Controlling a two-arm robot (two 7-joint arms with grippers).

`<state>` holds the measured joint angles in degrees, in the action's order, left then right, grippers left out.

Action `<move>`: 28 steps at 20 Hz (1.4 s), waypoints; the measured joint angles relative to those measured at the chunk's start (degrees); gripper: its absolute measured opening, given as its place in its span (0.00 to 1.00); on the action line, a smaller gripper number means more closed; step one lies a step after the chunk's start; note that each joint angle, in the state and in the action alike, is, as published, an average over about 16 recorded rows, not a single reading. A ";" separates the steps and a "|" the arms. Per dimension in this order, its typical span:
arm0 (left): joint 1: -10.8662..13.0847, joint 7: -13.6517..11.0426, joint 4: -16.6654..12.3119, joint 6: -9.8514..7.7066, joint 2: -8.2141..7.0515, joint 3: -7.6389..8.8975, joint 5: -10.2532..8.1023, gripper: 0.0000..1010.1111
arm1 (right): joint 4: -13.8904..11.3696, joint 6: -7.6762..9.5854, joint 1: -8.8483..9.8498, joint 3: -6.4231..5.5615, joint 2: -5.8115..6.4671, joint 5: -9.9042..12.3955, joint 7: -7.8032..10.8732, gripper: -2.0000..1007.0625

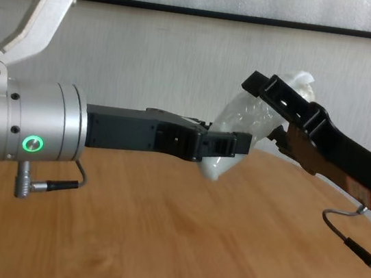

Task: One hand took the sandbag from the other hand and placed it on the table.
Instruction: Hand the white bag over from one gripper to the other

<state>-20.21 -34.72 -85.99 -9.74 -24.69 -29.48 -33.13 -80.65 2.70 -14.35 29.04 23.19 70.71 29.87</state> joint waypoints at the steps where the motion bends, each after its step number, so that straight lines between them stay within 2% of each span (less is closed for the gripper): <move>1: 0.00 0.00 0.00 0.00 0.00 0.00 0.00 0.42 | 0.11 0.00 -0.09 0.03 -0.08 0.02 0.01 0.99; 10: 0.00 0.00 0.00 0.00 0.00 0.00 0.00 0.42 | 0.56 -0.11 -0.35 0.06 -0.45 0.16 0.15 0.94; 22: 0.00 0.01 0.00 0.00 0.00 0.00 0.00 0.42 | 0.40 -0.22 -0.27 0.00 -0.33 0.01 0.34 0.67; 28: 0.00 0.00 0.00 0.00 0.00 0.00 -0.01 0.42 | 0.27 -0.45 -0.20 -0.08 -0.34 -0.08 0.30 0.59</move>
<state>-20.21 -34.72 -85.99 -9.74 -24.68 -29.47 -33.14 -80.38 2.25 -14.55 28.97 22.86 70.63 30.17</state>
